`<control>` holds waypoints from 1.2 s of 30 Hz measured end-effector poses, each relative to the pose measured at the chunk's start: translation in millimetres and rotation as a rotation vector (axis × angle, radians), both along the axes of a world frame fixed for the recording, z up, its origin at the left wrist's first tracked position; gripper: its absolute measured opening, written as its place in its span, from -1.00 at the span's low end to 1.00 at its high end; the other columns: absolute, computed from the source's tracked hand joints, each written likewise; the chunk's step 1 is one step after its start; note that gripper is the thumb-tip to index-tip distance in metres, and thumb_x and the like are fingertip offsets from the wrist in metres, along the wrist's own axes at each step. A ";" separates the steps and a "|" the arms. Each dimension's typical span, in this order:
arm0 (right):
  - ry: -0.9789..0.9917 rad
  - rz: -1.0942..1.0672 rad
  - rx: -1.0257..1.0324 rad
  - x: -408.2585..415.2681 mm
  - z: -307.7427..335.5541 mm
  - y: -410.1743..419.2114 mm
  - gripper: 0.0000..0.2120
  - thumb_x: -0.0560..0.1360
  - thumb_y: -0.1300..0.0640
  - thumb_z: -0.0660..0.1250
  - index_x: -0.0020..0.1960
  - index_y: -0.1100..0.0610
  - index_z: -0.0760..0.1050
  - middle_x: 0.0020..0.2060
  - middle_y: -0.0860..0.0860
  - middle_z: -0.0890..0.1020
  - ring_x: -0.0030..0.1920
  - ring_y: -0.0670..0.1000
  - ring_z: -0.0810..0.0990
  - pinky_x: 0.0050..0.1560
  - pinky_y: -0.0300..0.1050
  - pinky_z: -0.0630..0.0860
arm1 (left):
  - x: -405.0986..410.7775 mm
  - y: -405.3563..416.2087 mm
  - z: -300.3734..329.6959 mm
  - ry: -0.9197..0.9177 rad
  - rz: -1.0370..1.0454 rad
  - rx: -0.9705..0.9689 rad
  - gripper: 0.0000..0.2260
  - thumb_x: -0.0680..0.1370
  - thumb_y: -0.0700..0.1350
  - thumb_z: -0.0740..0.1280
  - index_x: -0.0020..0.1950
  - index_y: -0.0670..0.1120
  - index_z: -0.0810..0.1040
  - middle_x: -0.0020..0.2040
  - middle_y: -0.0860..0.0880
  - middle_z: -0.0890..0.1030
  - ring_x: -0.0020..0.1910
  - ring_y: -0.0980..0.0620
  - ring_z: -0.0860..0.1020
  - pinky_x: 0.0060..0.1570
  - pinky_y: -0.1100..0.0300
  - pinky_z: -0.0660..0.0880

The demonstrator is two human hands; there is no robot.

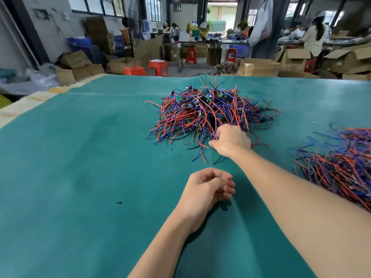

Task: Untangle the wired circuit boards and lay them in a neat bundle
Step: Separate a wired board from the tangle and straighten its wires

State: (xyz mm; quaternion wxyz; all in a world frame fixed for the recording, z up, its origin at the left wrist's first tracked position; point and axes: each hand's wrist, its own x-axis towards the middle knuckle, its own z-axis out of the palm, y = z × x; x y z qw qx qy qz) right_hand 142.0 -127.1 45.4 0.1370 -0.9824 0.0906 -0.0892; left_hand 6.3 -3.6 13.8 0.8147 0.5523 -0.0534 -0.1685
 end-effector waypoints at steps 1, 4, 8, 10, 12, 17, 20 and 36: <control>-0.025 -0.015 -0.004 0.3 -1.5 0.8 -0.73 0.50 -0.09 0.47 0.09 0.04 0.59 0.13 0.11 0.63 0.10 0.22 0.63 -0.08 -0.04 0.45 | 0.2 0.4 -0.2 0.003 0.000 -0.005 -0.89 0.57 -0.37 0.27 0.00 -0.27 0.58 -0.18 -0.16 0.61 -0.26 -0.01 0.56 -0.18 0.23 0.53; -0.036 -0.055 0.044 -3.2 -1.4 -2.1 -0.86 0.51 0.04 0.44 0.02 0.06 0.63 0.04 0.13 0.63 -0.03 0.21 0.58 -0.09 -0.05 0.45 | 0.9 1.2 0.2 0.016 0.008 -0.023 -0.89 0.57 -0.37 0.27 -0.02 -0.26 0.58 -0.18 -0.17 0.60 -0.26 -0.02 0.55 -0.19 0.23 0.53; 0.011 -0.026 0.168 -22.2 2.8 -23.3 -0.86 0.46 0.10 0.44 -0.14 0.18 0.62 -0.15 0.16 0.64 -0.06 0.22 0.60 -0.01 0.00 0.58 | 0.8 0.8 2.8 0.026 0.029 -0.058 -0.89 0.56 -0.40 0.27 -0.03 -0.25 0.55 -0.16 -0.19 0.56 -0.29 0.00 0.54 -0.24 0.24 0.54; 0.011 0.017 0.226 -39.3 4.3 -35.5 -0.77 0.46 0.07 0.47 -0.20 0.25 0.60 -0.32 0.12 0.62 -0.19 0.17 0.58 -0.11 0.00 0.56 | 0.0 0.3 4.2 0.031 0.051 -0.072 -0.89 0.56 -0.41 0.27 0.00 -0.24 0.52 -0.12 -0.20 0.55 -0.29 0.00 0.56 -0.26 0.23 0.55; 0.028 0.045 0.392 -61.3 5.6 -46.3 -0.75 0.46 0.09 0.50 -0.27 0.23 0.57 -0.49 0.00 0.52 -0.38 0.06 0.45 -0.33 -0.08 0.38 | -0.5 -0.3 4.4 0.042 0.091 -0.078 -0.89 0.58 -0.39 0.27 0.07 -0.25 0.49 -0.06 -0.21 0.53 -0.26 -0.02 0.60 -0.26 0.21 0.58; 0.017 0.068 0.782 -119.9 8.3 -59.5 -0.77 0.45 0.13 0.52 -0.30 0.17 0.54 -0.56 -0.10 0.39 -0.51 -0.06 0.33 -0.47 -0.27 0.23 | -0.1 -1.9 4.1 0.040 0.075 -0.087 -0.86 0.62 -0.29 0.29 0.17 -0.26 0.49 0.01 -0.24 0.57 -0.22 -0.05 0.62 -0.22 0.19 0.59; -0.035 0.153 0.836 -154.0 -1.6 -47.8 -0.82 0.40 0.09 0.54 -0.25 0.12 0.57 -0.48 -0.13 0.47 -0.44 -0.11 0.39 -0.41 -0.25 0.29 | -3.9 -3.8 2.4 -0.050 -0.038 -0.004 -0.84 0.63 -0.19 0.29 0.12 -0.26 0.56 -0.06 -0.22 0.61 -0.19 -0.03 0.59 -0.15 0.22 0.57; -0.268 0.265 0.600 -172.6 -15.3 -45.4 -0.66 0.37 -0.12 0.53 -0.44 0.04 0.58 -0.45 -0.06 0.50 -0.39 -0.11 0.40 -0.32 -0.32 0.28 | 1.7 4.2 5.1 0.005 0.063 -0.060 -0.76 0.61 -0.24 0.22 0.20 -0.27 0.59 -0.10 -0.16 0.60 -0.19 0.01 0.55 -0.15 0.18 0.47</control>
